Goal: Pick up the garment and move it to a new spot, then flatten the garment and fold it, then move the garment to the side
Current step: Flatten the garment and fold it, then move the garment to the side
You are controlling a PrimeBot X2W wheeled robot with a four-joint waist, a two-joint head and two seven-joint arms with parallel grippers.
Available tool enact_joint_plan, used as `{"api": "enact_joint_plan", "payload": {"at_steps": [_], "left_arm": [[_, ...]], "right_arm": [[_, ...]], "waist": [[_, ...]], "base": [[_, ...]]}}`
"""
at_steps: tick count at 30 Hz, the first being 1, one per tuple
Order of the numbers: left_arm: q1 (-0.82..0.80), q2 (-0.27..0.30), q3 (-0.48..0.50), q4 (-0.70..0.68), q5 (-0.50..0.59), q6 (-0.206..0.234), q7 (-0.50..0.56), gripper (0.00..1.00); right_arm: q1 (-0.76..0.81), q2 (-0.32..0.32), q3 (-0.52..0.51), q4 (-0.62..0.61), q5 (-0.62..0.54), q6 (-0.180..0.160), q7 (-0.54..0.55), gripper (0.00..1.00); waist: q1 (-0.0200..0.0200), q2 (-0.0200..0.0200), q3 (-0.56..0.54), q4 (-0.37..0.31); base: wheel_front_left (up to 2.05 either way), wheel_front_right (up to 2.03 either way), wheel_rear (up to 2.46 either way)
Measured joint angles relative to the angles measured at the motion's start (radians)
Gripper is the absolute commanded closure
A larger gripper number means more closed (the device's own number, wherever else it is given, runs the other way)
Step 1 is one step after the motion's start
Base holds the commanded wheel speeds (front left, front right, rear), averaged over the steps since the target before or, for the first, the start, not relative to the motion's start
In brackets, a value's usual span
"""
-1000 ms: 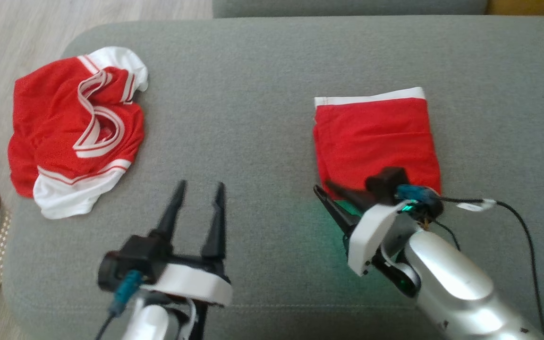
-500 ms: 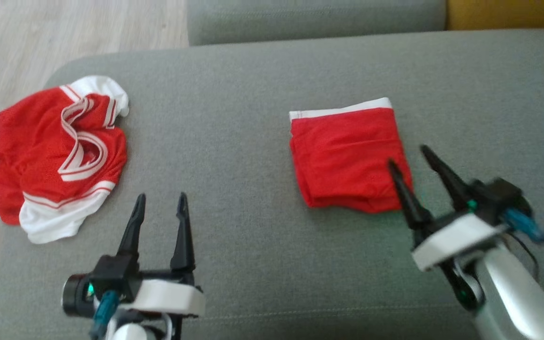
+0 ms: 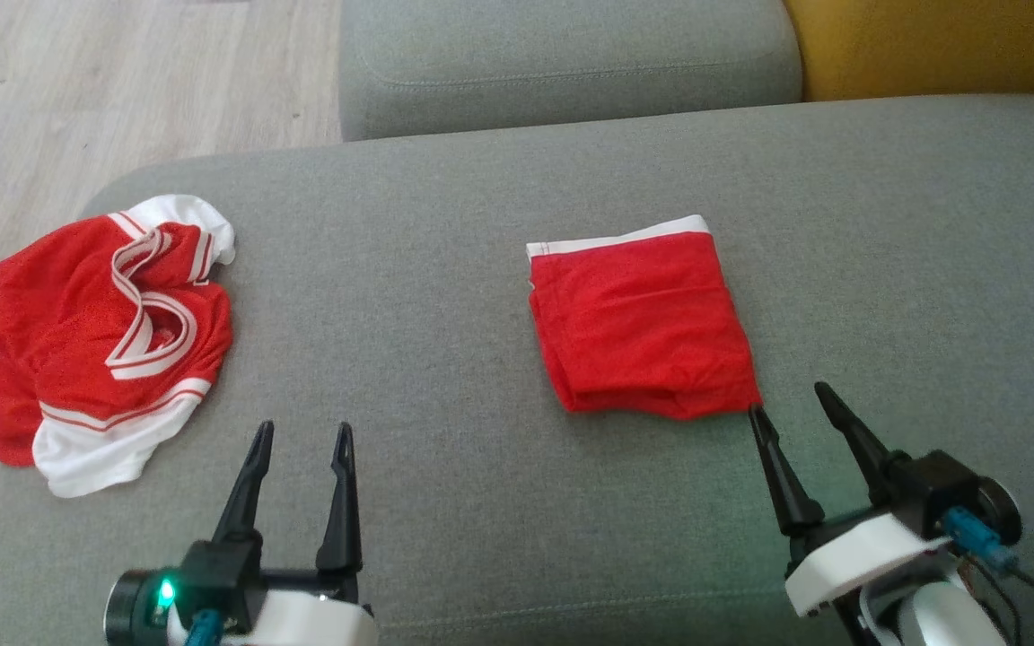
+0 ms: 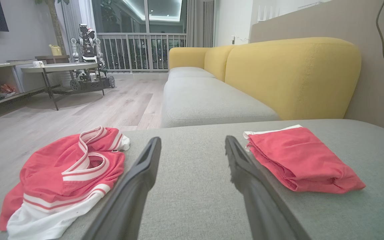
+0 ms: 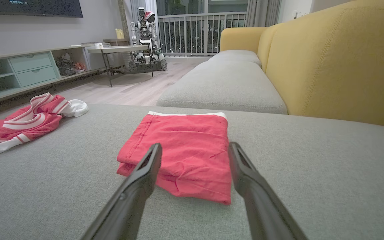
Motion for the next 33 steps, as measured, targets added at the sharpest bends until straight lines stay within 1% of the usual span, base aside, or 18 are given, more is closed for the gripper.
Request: {"api": "enact_joint_plan", "payload": {"at_steps": [4,13,18,21,23,26,30,33], "left_arm": [[0.019,0.0,0.004,0.0,0.003,-0.008,0.0,0.0],[0.02,0.0,0.006,-0.001,0.015,-0.009,0.0,0.0],[0.019,0.0,-0.002,-0.006,0.023,-0.009,0.0,0.0],[0.019,0.0,-0.007,-0.008,0.023,-0.01,0.0,0.0],[0.016,0.0,-0.01,-0.026,0.023,-0.012,0.0,0.0],[-0.008,0.0,-0.024,-0.054,0.023,-0.018,0.0,0.0],[-0.06,0.0,-0.047,-0.067,0.022,-0.019,0.0,0.0],[-0.09,0.0,-0.065,-0.068,0.022,-0.027,0.0,0.0]], "right_arm": [[0.018,0.006,0.001,0.012,-0.001,0.0,0.0,0.0],[0.018,0.013,0.005,0.025,-0.001,0.0,0.0,0.0],[0.015,0.013,0.012,0.07,0.014,0.0,0.0,0.0],[0.0,0.006,0.032,0.132,0.035,0.0,0.0,0.0],[-0.032,-0.004,0.068,0.196,0.053,0.0,0.0,0.0],[-0.128,-0.02,0.079,0.262,0.102,0.0,0.0,0.0],[-0.306,-0.065,0.05,0.356,0.161,0.0,0.0,0.0],[-0.408,-0.099,0.019,0.439,0.193,0.0,0.006,0.0]], "waist": [[0.0,0.0,-0.004,0.0],[0.0,0.0,0.002,0.005],[0.0,0.0,0.01,0.011],[0.0,0.0,0.023,0.018],[0.0,0.0,0.037,0.022],[0.0,0.0,0.071,0.031],[0.0,0.0,0.122,0.049],[0.0,-0.0001,0.158,0.069]], "base": [[0.0,0.0,0.0],[0.0,0.0,0.0],[0.0,0.0,0.0],[0.0,0.0,0.0],[0.0,0.0,0.0],[0.0,0.0,0.0],[0.0,0.0,0.0],[0.0,0.0,0.0]]}}
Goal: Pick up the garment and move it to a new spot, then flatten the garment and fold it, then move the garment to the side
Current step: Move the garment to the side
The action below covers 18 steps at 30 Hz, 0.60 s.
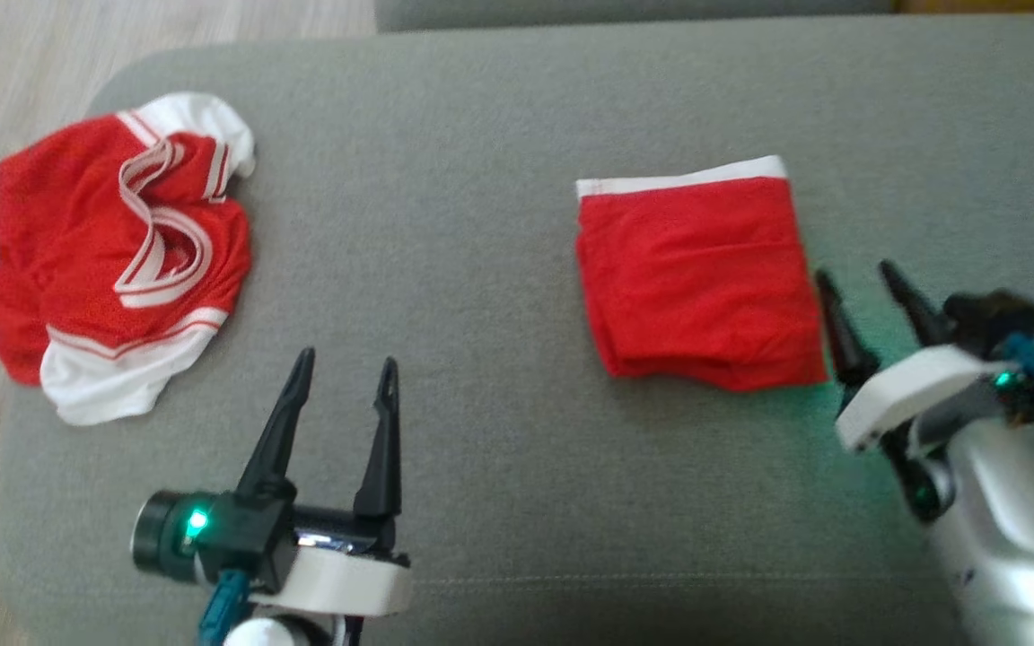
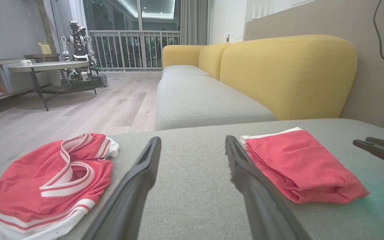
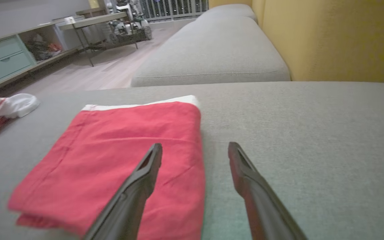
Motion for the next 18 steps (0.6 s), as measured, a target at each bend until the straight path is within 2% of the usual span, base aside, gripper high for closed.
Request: {"api": "enact_joint_plan", "payload": {"at_steps": [7,13,16,18], "left_arm": [[-0.054,0.0,-0.013,0.0,0.0,0.001,0.0,0.0],[-0.094,-0.001,-0.035,0.011,0.0,0.001,0.0,0.0],[-0.1,-0.001,-0.038,0.018,-0.001,0.003,0.0,0.0],[-0.1,-0.001,-0.039,0.021,-0.002,0.007,0.0,0.0]], "right_arm": [[-0.119,-0.028,-0.004,0.148,0.071,0.0,0.044,0.0],[-0.205,-0.045,0.048,0.254,0.097,0.0,0.084,0.0],[-0.221,-0.045,0.101,0.276,0.127,0.0,0.107,1.0],[-0.23,-0.047,0.128,0.284,0.15,0.0,0.109,1.0]], "waist": [[0.0,0.0,0.067,0.04],[0.0,0.0,0.119,0.065],[0.0,0.0,0.128,0.067],[0.0,0.0,0.128,0.065]], "base": [[0.0,0.0,0.0],[0.0,0.0,0.0],[0.0,0.0,0.0],[0.0,0.0,0.0]]}}
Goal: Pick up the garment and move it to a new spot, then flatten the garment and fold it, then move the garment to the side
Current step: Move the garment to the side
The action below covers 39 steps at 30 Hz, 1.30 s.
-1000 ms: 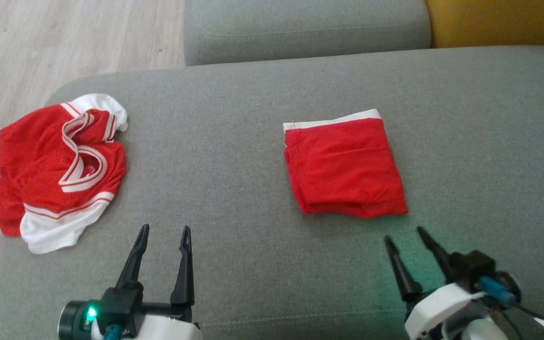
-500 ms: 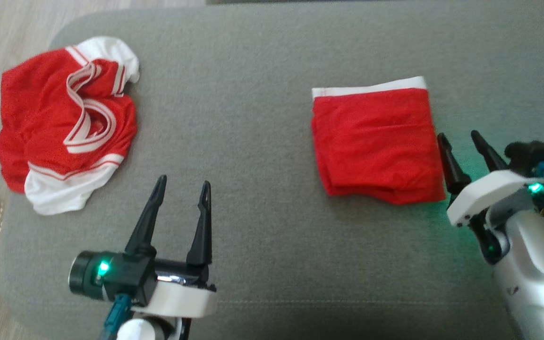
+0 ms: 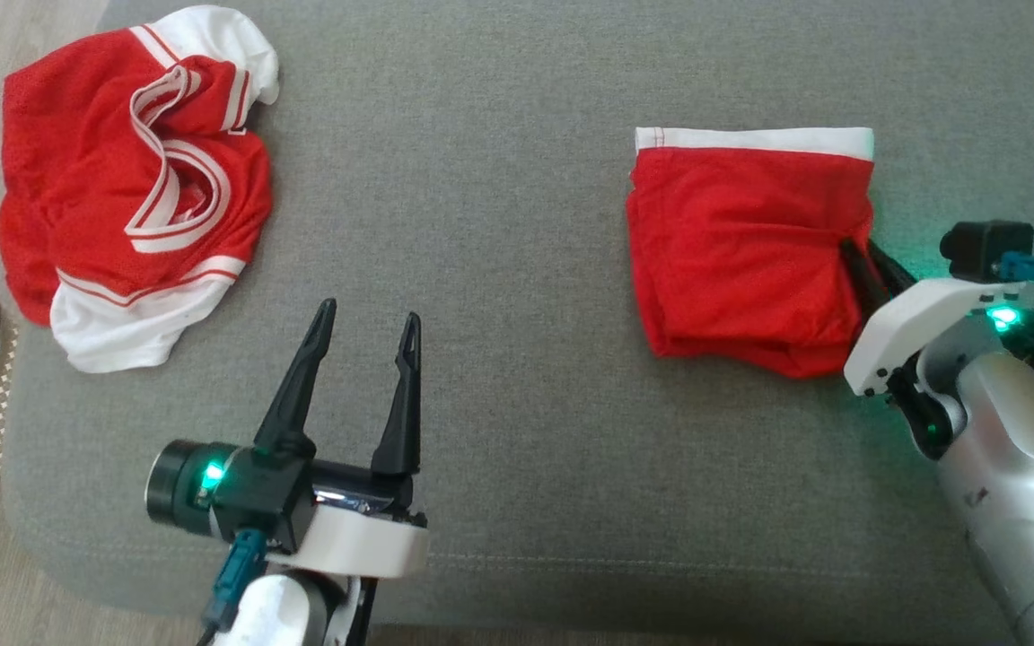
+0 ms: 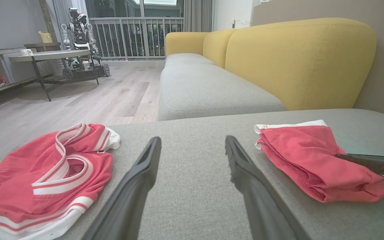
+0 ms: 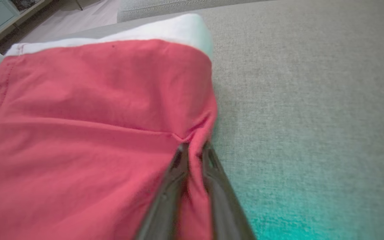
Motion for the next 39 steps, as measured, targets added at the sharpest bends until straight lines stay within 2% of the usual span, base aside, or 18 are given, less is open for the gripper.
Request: {"api": "enact_joint_plan", "payload": {"at_steps": [6,13,21,28,39], "left_arm": [[0.0,0.0,0.003,-0.001,0.0,0.004,0.0,0.0],[-0.002,0.0,0.013,-0.001,0.001,0.001,0.0,0.0],[-0.036,0.004,0.022,0.002,0.014,-0.025,0.0,0.0],[-0.058,0.015,0.025,0.003,0.026,-0.038,0.0,0.0],[-0.069,0.028,0.018,0.001,0.029,-0.037,0.0,0.0]], "right_arm": [[-0.025,-0.028,0.064,0.016,0.02,0.0,-0.03,1.0],[-0.061,-0.132,0.085,0.015,0.01,0.0,-0.053,1.0],[-0.098,-0.228,0.081,-0.001,0.002,0.0,-0.065,1.0],[-0.15,-0.264,0.071,-0.001,-0.022,0.0,-0.065,1.0],[-0.203,-0.291,-0.045,0.028,-0.143,0.0,-0.097,1.0]], "waist": [[0.0,0.0,-0.002,-0.026],[0.0,0.0,0.005,-0.093],[0.0,0.0,0.036,-0.183],[0.0,0.0,0.079,-0.234],[0.0,0.0,0.116,-0.266]], "base": [[0.0,0.0,0.0],[0.0,0.0,0.0],[0.0,0.0,0.0],[0.0,0.0,0.0],[0.0,0.0,0.0]]}}
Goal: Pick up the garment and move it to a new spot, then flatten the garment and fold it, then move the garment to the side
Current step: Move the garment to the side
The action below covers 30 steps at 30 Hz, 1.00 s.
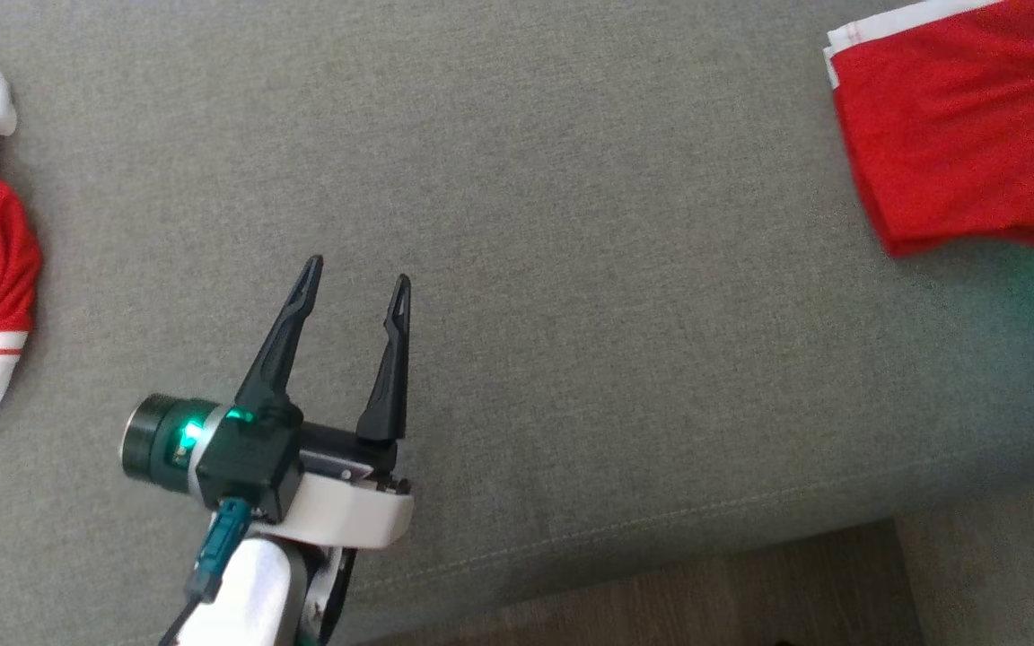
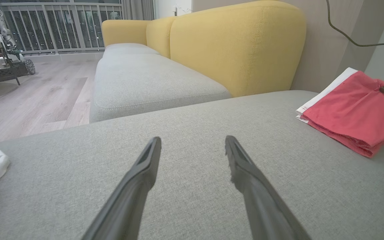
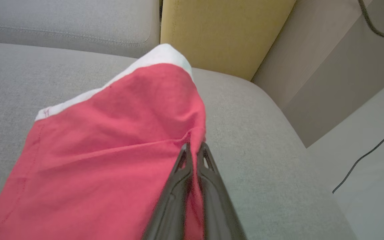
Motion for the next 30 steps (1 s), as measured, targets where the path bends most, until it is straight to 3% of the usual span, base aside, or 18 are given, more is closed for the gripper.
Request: {"api": "enact_joint_plan", "payload": {"at_steps": [11,13,14,23,30], "left_arm": [[-0.022,0.002,-0.012,0.0,0.0,0.0,0.0,0.0],[-0.022,0.002,-0.012,0.0,0.0,0.0,0.0,0.0],[-0.023,0.002,-0.012,0.0,0.0,0.001,0.0,0.0],[-0.021,-0.001,-0.011,0.009,-0.004,0.015,0.0,0.0],[0.02,-0.008,0.0,0.03,-0.021,0.033,0.0,0.0]], "right_arm": [[-0.021,0.01,-0.115,0.014,-0.111,0.0,-0.009,1.0],[-0.021,0.018,-0.139,0.013,-0.124,0.0,-0.01,0.46],[-0.021,0.022,-0.152,0.012,-0.132,0.0,-0.011,0.0],[0.014,0.087,-0.252,-0.123,-0.286,0.0,-0.018,0.0],[0.203,0.272,-0.269,-0.279,-0.33,0.0,-0.019,0.0]], "waist": [[0.0,0.0,0.013,0.001],[0.0,0.0,0.013,0.003],[0.0,0.0,0.011,0.004],[0.0,0.0,-0.041,0.017],[0.0,0.0,-0.125,0.044]], "base": [[0.0,0.0,0.0],[0.0,0.0,0.0],[0.0,0.0,0.0],[0.0,0.0,0.0],[0.0,0.0,0.0]]}}
